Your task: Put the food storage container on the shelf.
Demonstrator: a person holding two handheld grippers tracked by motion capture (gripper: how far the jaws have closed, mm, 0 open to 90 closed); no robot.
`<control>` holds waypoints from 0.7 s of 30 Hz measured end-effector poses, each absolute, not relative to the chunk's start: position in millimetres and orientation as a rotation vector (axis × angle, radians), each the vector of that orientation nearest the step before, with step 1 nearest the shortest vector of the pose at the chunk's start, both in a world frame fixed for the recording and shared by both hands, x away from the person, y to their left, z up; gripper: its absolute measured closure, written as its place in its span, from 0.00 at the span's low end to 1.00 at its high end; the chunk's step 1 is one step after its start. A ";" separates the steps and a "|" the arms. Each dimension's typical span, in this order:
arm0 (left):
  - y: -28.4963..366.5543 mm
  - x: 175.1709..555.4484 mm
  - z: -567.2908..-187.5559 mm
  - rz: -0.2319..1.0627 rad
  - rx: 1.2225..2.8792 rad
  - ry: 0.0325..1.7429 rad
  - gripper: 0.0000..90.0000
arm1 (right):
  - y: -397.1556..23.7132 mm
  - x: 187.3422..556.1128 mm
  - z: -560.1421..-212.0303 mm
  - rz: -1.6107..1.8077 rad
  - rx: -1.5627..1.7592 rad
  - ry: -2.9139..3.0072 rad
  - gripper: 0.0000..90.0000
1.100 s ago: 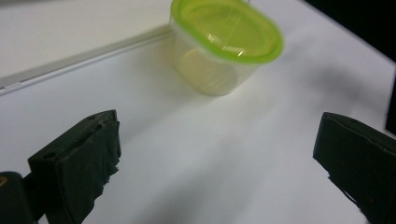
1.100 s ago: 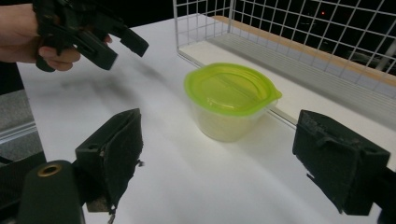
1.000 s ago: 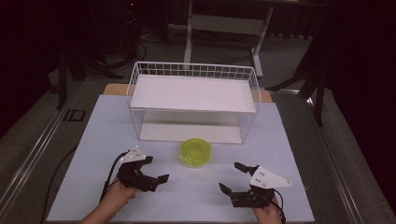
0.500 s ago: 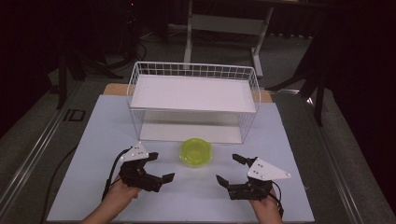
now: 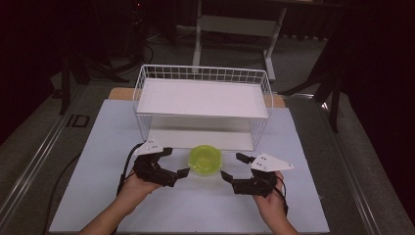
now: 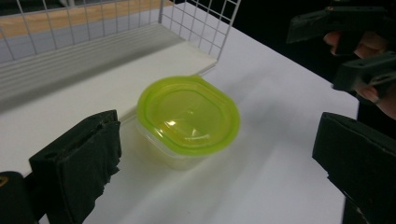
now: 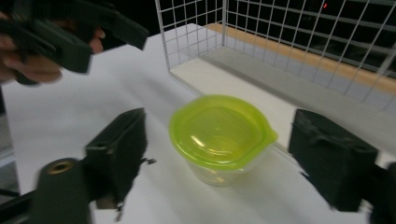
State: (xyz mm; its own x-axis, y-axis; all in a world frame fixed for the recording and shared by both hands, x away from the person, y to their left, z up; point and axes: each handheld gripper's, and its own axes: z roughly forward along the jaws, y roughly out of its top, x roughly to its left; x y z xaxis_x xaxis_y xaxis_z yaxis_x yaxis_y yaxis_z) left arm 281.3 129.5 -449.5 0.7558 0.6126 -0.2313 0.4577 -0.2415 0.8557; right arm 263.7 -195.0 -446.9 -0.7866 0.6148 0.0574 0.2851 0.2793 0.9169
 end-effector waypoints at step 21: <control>112.0 321.9 -474.7 0.139 1.906 0.917 0.03 | -175.1 319.0 -472.6 1.387 1.081 2.251 0.15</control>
